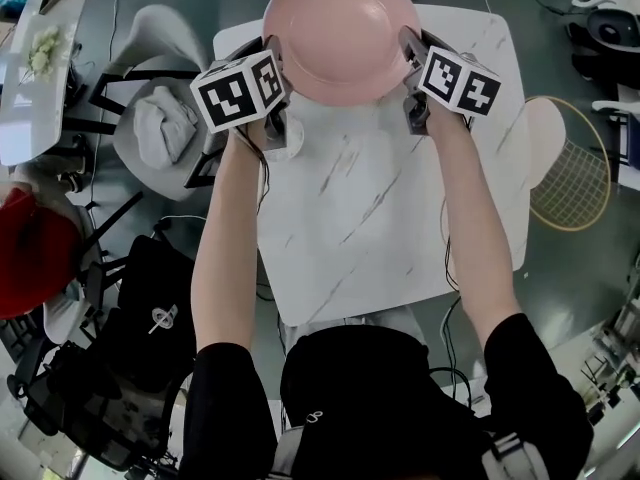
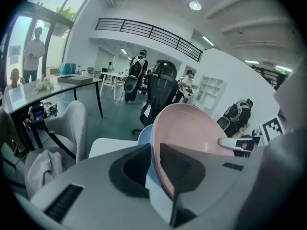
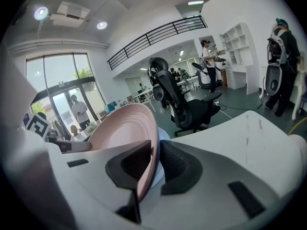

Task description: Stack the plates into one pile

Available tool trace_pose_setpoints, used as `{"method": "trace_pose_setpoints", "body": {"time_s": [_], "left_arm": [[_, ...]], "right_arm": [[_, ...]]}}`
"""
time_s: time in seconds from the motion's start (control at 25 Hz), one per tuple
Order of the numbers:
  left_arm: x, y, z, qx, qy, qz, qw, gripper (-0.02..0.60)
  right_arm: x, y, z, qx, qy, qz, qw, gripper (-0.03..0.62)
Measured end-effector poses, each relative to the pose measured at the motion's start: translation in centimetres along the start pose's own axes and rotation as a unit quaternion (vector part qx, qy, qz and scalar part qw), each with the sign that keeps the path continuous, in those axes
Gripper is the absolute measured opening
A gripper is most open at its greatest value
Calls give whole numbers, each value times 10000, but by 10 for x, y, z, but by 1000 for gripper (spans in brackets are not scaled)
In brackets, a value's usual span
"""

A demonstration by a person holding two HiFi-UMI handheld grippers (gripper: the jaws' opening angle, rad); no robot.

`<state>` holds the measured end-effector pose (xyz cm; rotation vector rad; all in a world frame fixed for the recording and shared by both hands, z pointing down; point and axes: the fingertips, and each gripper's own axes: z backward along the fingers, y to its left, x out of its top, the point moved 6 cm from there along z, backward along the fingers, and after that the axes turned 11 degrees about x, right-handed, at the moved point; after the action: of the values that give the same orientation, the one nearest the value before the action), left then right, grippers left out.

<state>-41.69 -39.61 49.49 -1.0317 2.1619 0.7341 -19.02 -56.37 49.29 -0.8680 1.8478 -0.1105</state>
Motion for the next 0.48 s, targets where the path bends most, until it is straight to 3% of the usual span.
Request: {"method": "trace_pose_setpoints", "body": {"time_s": [0.12, 0.48], "left_arm": [[3, 10, -20, -44, 160, 366, 9992, 74], [-2, 21, -50, 193, 460, 127, 9987, 95]], "right_arm": [[2, -5, -19, -6, 119, -160, 9998, 61], [-16, -16, -50, -268, 600, -251, 9975, 72]]}}
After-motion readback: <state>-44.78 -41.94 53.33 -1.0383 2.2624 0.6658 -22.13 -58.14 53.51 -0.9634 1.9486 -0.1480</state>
